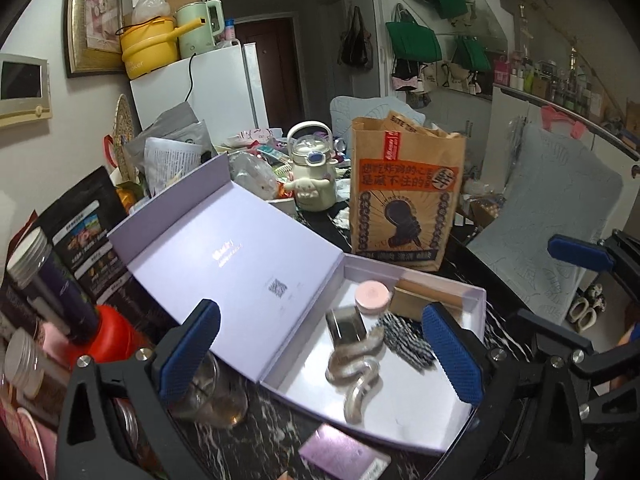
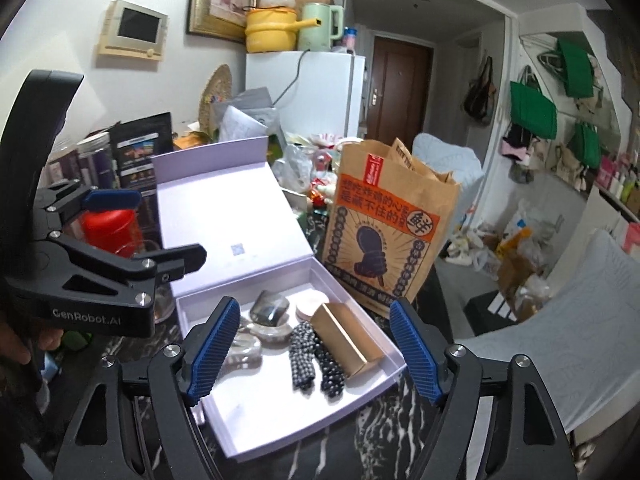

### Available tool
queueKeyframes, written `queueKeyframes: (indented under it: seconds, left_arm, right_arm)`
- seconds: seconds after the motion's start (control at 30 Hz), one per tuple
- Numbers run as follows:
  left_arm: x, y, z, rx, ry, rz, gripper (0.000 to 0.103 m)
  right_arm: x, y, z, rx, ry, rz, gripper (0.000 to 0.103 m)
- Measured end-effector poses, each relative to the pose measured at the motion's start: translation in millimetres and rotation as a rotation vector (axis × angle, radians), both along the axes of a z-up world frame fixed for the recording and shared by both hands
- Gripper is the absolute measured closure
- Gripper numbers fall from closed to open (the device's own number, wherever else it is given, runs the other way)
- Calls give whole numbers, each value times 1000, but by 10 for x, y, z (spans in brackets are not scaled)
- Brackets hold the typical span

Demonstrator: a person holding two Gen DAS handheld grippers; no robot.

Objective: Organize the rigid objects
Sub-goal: 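Withdraw both tools from the box toward the purple card and gold clip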

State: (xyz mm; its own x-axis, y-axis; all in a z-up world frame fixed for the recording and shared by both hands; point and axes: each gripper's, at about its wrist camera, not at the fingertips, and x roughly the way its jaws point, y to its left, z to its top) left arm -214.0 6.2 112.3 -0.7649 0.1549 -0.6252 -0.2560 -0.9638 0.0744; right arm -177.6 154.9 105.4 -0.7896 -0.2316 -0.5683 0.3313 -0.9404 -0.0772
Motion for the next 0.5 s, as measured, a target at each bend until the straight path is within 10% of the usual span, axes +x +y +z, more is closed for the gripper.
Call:
queueKeyframes:
  seconds: [0.5]
  left_arm:
    - [651,-129,-150,62,-40,-10,0]
  right_arm:
    - [668,-49,-97,-2,7,41,24]
